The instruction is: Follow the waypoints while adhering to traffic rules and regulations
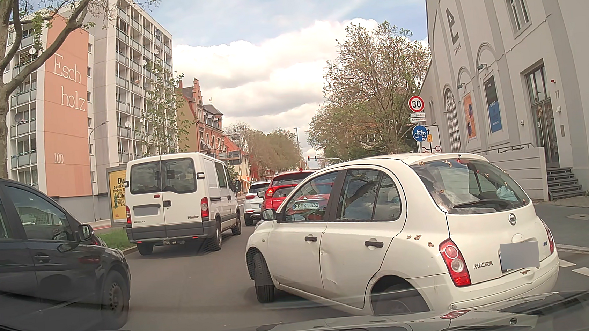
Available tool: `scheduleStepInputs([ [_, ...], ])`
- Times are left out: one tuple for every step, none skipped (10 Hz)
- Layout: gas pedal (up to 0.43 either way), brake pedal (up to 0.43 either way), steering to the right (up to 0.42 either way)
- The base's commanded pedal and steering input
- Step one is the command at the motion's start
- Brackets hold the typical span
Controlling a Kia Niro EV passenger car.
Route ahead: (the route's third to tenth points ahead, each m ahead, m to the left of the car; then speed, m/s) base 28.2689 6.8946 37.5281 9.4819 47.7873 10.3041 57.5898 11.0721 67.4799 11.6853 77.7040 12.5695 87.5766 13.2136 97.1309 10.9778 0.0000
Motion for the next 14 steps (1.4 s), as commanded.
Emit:
scheduleStepInputs([
  [0.000, 0.232, -0.025],
  [0.000, 0.232, -0.025],
  [0.000, 0.232, -0.025],
  [0.000, 0.232, -0.025],
  [0.000, 0.232, -0.025],
  [0.000, 0.232, -0.025],
  [0.000, 0.232, -0.025],
  [0.000, 0.232, -0.025],
  [0.000, 0.232, -0.025],
  [0.000, 0.232, -0.025],
  [0.000, 0.232, -0.025],
  [0.000, 0.232, -0.025],
  [0.000, 0.232, -0.025],
  [0.000, 0.232, -0.025],
])
